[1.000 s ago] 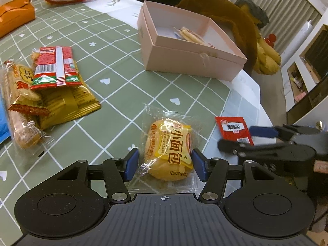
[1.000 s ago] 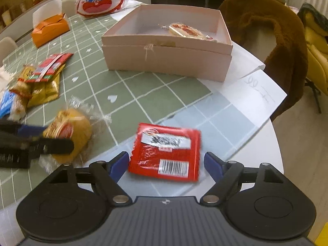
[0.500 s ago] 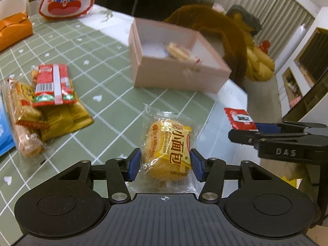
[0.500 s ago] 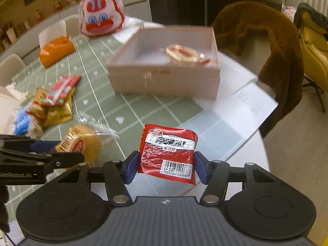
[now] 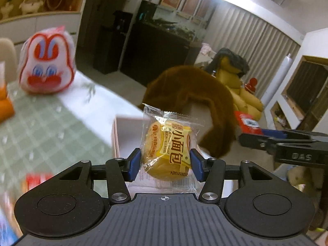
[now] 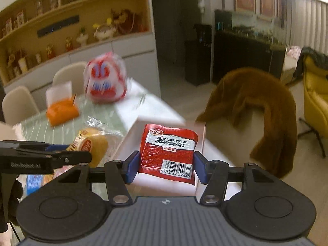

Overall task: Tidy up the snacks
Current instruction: 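Lower the bun and red packet into the pink box and open both grippers, then grasp the yellow rice cracker bar with the left gripper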

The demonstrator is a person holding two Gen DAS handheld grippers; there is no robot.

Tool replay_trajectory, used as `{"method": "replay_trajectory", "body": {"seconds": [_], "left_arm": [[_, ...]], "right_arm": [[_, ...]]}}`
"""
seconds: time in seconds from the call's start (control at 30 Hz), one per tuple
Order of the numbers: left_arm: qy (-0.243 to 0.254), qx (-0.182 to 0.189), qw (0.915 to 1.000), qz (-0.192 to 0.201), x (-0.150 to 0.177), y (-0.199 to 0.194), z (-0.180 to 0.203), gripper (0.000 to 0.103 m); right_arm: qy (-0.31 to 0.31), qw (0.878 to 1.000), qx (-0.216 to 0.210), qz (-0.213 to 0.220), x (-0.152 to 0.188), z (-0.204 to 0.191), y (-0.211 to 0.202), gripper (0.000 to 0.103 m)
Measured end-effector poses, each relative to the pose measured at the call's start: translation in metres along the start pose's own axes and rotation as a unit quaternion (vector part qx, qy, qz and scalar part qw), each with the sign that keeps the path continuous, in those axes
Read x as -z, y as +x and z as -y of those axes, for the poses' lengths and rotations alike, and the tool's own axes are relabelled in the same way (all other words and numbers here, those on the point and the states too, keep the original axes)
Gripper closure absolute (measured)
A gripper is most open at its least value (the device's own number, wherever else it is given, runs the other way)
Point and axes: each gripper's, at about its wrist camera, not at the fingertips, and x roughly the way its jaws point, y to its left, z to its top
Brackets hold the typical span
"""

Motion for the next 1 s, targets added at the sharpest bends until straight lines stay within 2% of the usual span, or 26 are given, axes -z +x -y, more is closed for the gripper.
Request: {"method": "replay_trajectory", "body": {"seconds": [0.1,0.2,0.3,0.4,0.47,0.5,0.57,0.73,0.87,0.93,1.0], "left_arm": [[-0.018,-0.009,0.9994,-0.029,-0.03,0.065,-0.013,0.046],[-0.033,-0.024,0.9957,-0.083,-0.038,0.133,-0.03,0.048],[-0.044,-0.026,0.9939,-0.098,-0.044,0.164,-0.044,0.048],[-0.065,0.007,0.9946,-0.081,-0.048,0.147,-0.054,0.048],[-0.065,0.006,0.9957,-0.066,-0.045,0.127,-0.061,0.048],[-0.065,-0.002,0.996,-0.061,-0.041,0.116,-0.067,0.048],[-0.072,-0.031,0.9952,-0.059,-0.032,0.098,-0.082,0.048],[-0.11,-0.109,0.9867,-0.05,0.008,0.048,-0.129,0.048],[-0.138,-0.17,0.974,-0.057,0.043,0.02,-0.163,0.048],[-0.151,-0.185,0.9691,-0.06,0.056,0.006,-0.174,0.048],[-0.162,-0.178,0.968,-0.072,0.069,0.002,-0.18,0.048]], "right_arm": [[0.011,1.0,0.021,0.002,-0.025,0.019,0.033,0.047],[0.043,0.999,0.016,-0.017,-0.029,0.04,0.069,0.047],[0.068,0.996,0.015,-0.051,-0.022,0.052,0.105,0.047],[0.085,0.994,0.011,-0.069,-0.014,0.052,0.129,0.047],[0.089,0.992,-0.005,-0.085,-0.016,0.046,0.151,0.045],[0.091,0.991,-0.017,-0.094,-0.018,0.042,0.16,0.036],[0.102,0.988,-0.034,-0.111,-0.023,0.036,0.186,0.029],[0.112,0.985,-0.016,-0.13,-0.024,0.02,0.2,0.029],[0.082,0.987,-0.004,-0.138,-0.012,0.0,0.188,0.029],[0.07,0.988,0.002,-0.137,-0.005,-0.009,0.179,0.029],[0.059,0.988,0.002,-0.14,0.007,-0.018,0.166,0.029]]}}
